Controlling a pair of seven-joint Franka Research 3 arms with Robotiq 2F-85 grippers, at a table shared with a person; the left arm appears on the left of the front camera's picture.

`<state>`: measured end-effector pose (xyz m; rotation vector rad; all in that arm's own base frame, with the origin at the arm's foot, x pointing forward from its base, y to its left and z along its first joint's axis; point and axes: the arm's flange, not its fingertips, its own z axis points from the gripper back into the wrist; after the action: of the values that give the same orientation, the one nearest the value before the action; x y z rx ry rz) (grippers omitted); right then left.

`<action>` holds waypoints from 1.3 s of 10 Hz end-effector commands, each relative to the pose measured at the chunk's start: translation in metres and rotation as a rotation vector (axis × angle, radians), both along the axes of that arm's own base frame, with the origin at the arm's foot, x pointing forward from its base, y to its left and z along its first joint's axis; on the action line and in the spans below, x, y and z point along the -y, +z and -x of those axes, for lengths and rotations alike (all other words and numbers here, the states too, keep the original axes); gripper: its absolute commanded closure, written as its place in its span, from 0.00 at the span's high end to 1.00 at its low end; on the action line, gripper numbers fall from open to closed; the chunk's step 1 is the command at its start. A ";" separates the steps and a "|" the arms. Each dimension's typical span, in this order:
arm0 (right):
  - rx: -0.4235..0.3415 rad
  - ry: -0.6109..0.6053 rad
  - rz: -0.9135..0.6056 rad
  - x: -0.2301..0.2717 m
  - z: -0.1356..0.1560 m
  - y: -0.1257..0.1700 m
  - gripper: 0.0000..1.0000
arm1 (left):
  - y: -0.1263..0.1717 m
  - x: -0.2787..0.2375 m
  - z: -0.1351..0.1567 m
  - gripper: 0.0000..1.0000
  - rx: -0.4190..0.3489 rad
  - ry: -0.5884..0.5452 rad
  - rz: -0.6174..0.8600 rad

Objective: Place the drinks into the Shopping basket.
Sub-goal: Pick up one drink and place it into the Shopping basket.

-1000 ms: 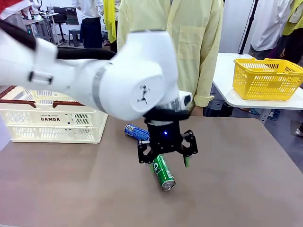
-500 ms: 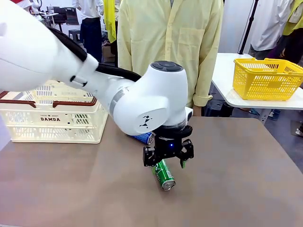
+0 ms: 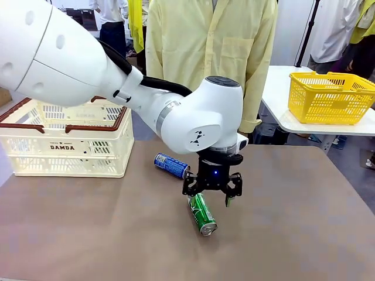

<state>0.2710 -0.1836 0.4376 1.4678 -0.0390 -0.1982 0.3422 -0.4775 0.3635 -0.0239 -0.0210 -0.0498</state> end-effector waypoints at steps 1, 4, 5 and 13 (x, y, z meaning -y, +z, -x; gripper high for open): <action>-0.010 0.005 0.000 -0.001 0.002 0.003 1.00 | 0.000 0.003 -0.002 1.00 0.010 0.008 -0.025; -0.010 0.005 0.000 -0.001 0.002 0.003 1.00 | -0.001 -0.007 -0.010 1.00 -0.025 0.261 -0.015; -0.010 0.005 0.000 -0.001 0.002 0.003 1.00 | -0.002 -0.011 -0.012 1.00 -0.042 0.343 -0.004; -0.010 0.005 0.000 -0.001 0.002 0.003 1.00 | -0.060 -0.027 -0.024 1.00 -0.126 0.375 -0.026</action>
<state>0.2710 -0.1836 0.4376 1.4679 -0.0388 -0.1983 0.3677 -0.4573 0.3059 0.0155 0.0903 0.3196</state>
